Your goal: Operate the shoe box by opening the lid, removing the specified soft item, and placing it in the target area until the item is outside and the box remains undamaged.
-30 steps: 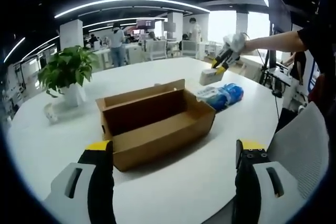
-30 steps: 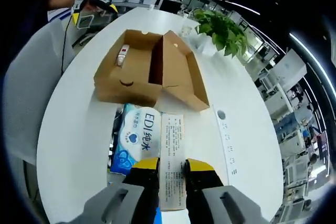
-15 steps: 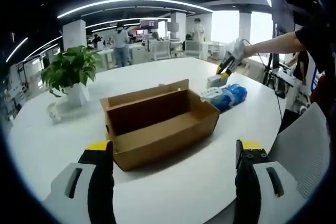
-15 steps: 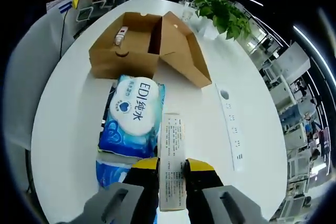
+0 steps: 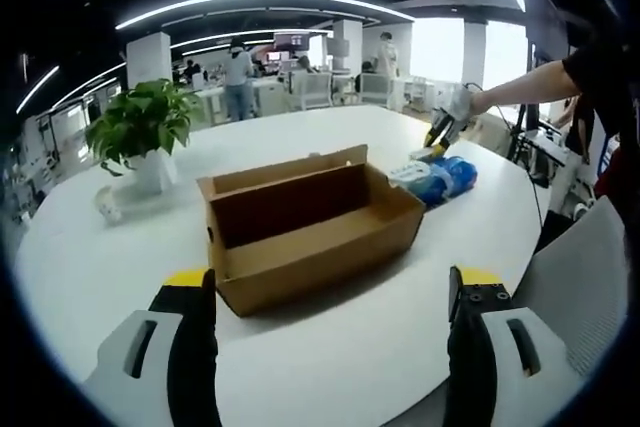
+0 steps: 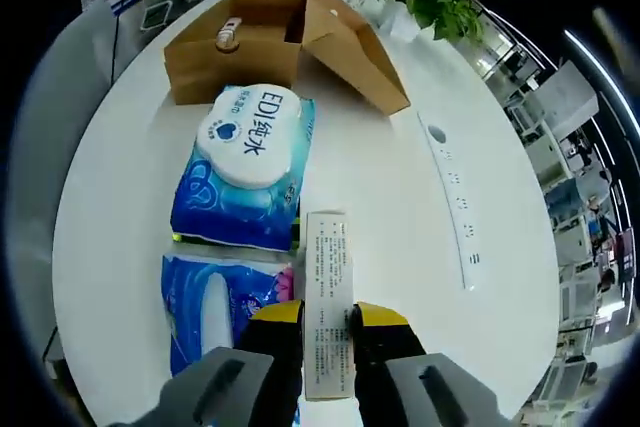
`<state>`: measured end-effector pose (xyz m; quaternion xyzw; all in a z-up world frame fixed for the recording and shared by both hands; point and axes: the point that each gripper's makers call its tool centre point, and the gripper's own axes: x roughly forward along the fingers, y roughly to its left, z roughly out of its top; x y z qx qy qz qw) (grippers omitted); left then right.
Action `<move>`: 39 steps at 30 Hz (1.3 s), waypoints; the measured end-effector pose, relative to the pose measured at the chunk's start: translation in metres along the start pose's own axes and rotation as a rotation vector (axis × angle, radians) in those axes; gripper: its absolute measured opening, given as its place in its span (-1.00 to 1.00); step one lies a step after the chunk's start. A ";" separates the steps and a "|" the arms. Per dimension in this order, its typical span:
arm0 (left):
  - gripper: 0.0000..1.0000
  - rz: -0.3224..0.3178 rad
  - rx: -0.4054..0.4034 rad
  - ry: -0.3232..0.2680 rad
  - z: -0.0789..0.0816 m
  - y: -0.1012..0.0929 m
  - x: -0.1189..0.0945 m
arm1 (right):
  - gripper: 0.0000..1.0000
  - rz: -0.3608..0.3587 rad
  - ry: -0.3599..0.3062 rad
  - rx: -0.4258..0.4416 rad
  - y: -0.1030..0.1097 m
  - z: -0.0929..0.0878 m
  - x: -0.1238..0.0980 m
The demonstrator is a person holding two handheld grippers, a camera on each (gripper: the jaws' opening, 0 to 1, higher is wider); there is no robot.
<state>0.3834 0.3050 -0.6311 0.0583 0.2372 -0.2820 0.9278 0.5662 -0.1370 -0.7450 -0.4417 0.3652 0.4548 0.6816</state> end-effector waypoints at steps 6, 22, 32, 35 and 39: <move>0.92 0.001 0.000 0.005 -0.001 -0.001 0.001 | -0.72 -0.006 0.064 -0.041 -0.001 -0.013 0.003; 0.91 -0.006 -0.005 0.017 -0.008 -0.003 0.002 | -0.72 -0.005 0.096 -0.046 -0.001 -0.025 -0.004; 0.92 -0.007 0.007 0.020 -0.009 -0.001 0.000 | -0.69 -0.017 0.105 -0.046 0.000 -0.026 -0.002; 0.91 -0.005 0.010 0.022 -0.010 0.000 0.000 | -0.68 -0.027 0.107 -0.043 -0.002 -0.026 -0.002; 0.91 -0.004 0.007 0.022 -0.010 0.001 0.000 | -0.67 -0.029 0.103 -0.037 -0.003 -0.024 -0.002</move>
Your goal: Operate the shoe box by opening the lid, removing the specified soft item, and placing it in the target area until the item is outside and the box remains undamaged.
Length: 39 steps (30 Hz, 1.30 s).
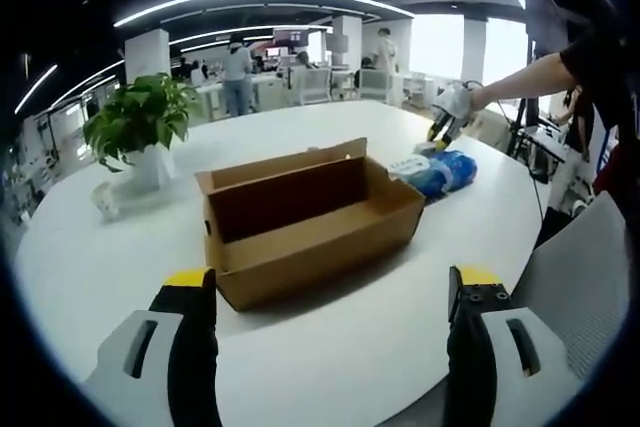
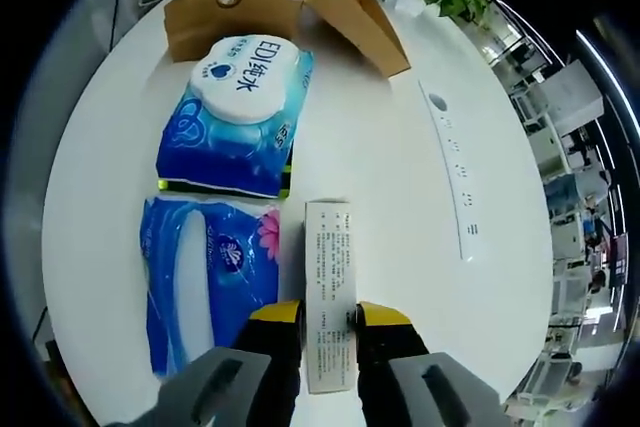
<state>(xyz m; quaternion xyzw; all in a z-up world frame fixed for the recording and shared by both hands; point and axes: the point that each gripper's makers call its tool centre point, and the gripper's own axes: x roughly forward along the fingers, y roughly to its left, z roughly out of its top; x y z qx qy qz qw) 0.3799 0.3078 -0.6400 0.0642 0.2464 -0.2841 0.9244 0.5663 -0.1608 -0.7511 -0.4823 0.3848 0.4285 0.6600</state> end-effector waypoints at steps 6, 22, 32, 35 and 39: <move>0.91 -0.002 0.004 0.004 0.000 0.000 0.002 | -0.68 0.010 -0.009 0.009 0.001 0.003 0.000; 0.91 0.002 0.015 -0.001 0.003 0.003 0.001 | -0.52 -0.023 -0.003 0.014 -0.004 0.000 -0.004; 0.92 -0.007 0.022 -0.002 0.001 0.006 -0.001 | -0.19 -0.072 -0.020 0.122 -0.011 -0.001 -0.020; 0.93 -0.003 0.018 -0.004 0.000 0.007 -0.003 | -0.10 -0.083 -0.030 0.174 -0.010 -0.003 -0.028; 0.94 -0.002 0.010 -0.017 0.001 0.007 -0.005 | 0.02 -0.101 -0.051 0.241 -0.009 -0.002 -0.037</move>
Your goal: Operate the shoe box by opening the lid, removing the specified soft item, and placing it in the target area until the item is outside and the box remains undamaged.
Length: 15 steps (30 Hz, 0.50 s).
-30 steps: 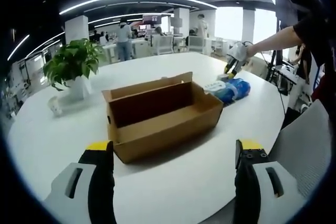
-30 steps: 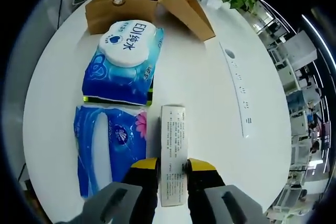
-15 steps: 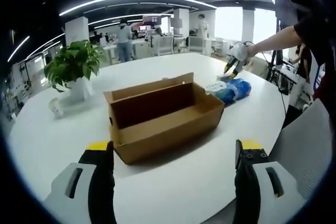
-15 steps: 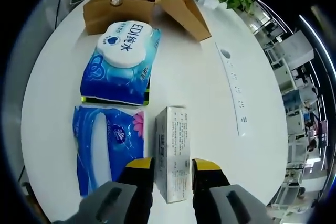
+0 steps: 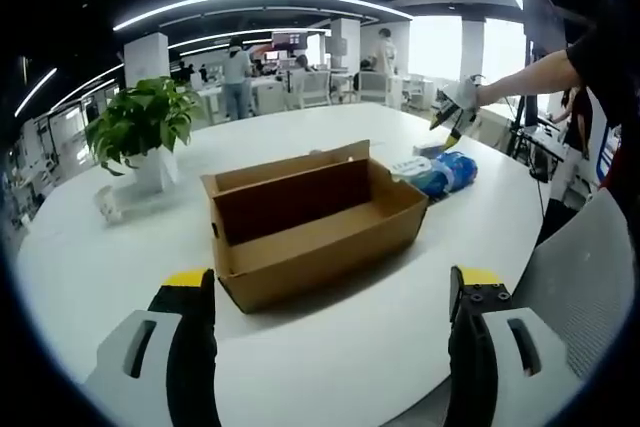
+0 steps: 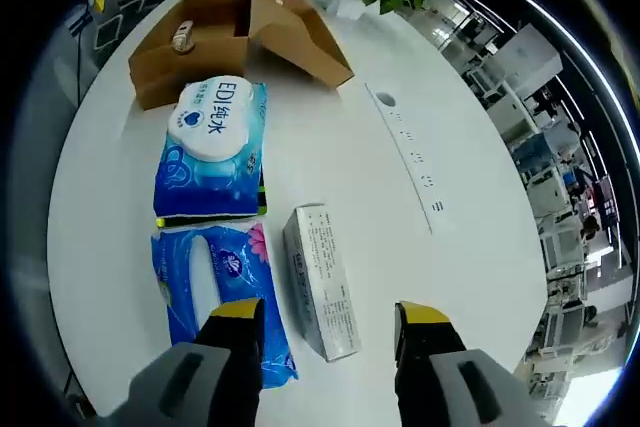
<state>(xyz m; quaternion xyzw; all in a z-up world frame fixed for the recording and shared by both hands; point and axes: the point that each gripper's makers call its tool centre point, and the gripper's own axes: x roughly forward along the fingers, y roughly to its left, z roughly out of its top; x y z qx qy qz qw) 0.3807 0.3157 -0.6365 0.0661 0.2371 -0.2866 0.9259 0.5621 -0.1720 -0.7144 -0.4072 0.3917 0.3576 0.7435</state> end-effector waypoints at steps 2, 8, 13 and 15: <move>0.94 0.000 0.000 -0.005 0.000 0.000 -0.001 | 0.08 -0.018 -0.013 0.050 -0.001 0.001 -0.005; 0.94 0.012 -0.008 -0.014 -0.001 0.005 -0.005 | 0.29 -0.045 -0.078 0.173 0.008 0.010 -0.020; 0.94 0.020 -0.005 -0.022 0.000 0.012 -0.008 | 0.45 -0.051 -0.127 0.267 0.020 0.020 -0.035; 0.96 0.019 -0.015 -0.029 0.001 0.014 -0.009 | 0.49 -0.055 -0.161 0.307 0.025 0.027 -0.041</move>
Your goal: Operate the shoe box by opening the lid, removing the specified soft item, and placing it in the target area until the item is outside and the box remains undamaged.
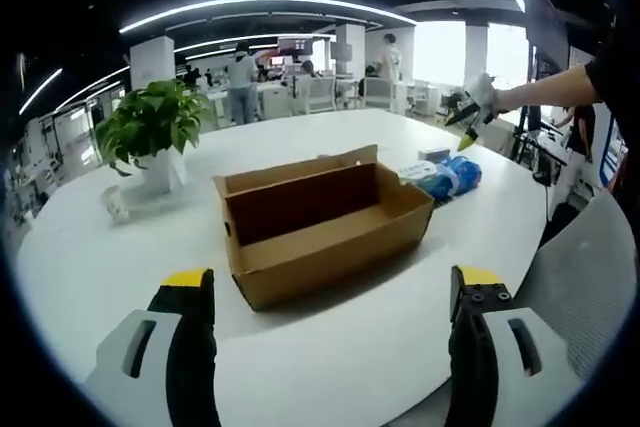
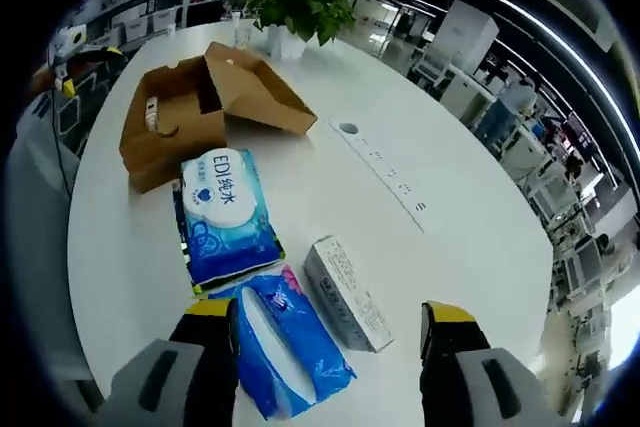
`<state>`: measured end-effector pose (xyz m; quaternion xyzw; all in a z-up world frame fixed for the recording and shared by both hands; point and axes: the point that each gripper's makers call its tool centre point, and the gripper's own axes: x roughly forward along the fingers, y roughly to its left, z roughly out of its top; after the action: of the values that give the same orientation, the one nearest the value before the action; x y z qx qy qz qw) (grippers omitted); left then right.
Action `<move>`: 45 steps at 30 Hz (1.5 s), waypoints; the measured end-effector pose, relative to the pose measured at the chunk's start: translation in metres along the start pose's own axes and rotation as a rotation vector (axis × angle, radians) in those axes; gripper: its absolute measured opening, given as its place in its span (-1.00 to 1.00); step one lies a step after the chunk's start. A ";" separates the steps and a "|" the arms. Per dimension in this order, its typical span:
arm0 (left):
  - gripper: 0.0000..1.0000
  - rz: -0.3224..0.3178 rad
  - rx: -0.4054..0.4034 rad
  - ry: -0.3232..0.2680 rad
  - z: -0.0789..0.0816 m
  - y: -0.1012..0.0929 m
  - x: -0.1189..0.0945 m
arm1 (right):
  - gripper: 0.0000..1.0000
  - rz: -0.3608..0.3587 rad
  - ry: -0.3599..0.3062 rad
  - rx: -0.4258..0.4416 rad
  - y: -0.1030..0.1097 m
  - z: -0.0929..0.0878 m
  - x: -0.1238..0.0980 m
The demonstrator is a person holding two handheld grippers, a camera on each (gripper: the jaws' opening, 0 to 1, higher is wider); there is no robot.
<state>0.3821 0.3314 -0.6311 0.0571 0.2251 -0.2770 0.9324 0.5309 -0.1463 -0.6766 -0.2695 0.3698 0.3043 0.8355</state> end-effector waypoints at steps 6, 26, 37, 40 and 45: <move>0.97 -0.008 0.001 0.010 -0.003 0.001 -0.001 | 0.71 0.005 -0.043 0.090 0.021 0.008 -0.011; 0.98 -0.060 0.029 0.003 0.010 0.006 0.005 | 0.99 -0.015 -0.214 0.263 0.093 0.027 -0.042; 0.93 -0.084 0.079 0.011 0.019 0.011 0.009 | 0.99 -0.048 -0.266 0.280 0.122 0.032 -0.062; 0.93 -0.099 0.106 0.015 0.024 0.013 0.012 | 0.99 -0.060 -0.263 0.269 0.130 0.031 -0.069; 0.92 -0.110 0.149 0.006 0.037 0.019 0.020 | 0.99 -0.094 -0.281 0.270 0.140 0.032 -0.081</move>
<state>0.4216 0.3293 -0.6077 0.1144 0.2095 -0.3436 0.9083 0.4025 -0.0558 -0.6267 -0.1268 0.2742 0.2471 0.9207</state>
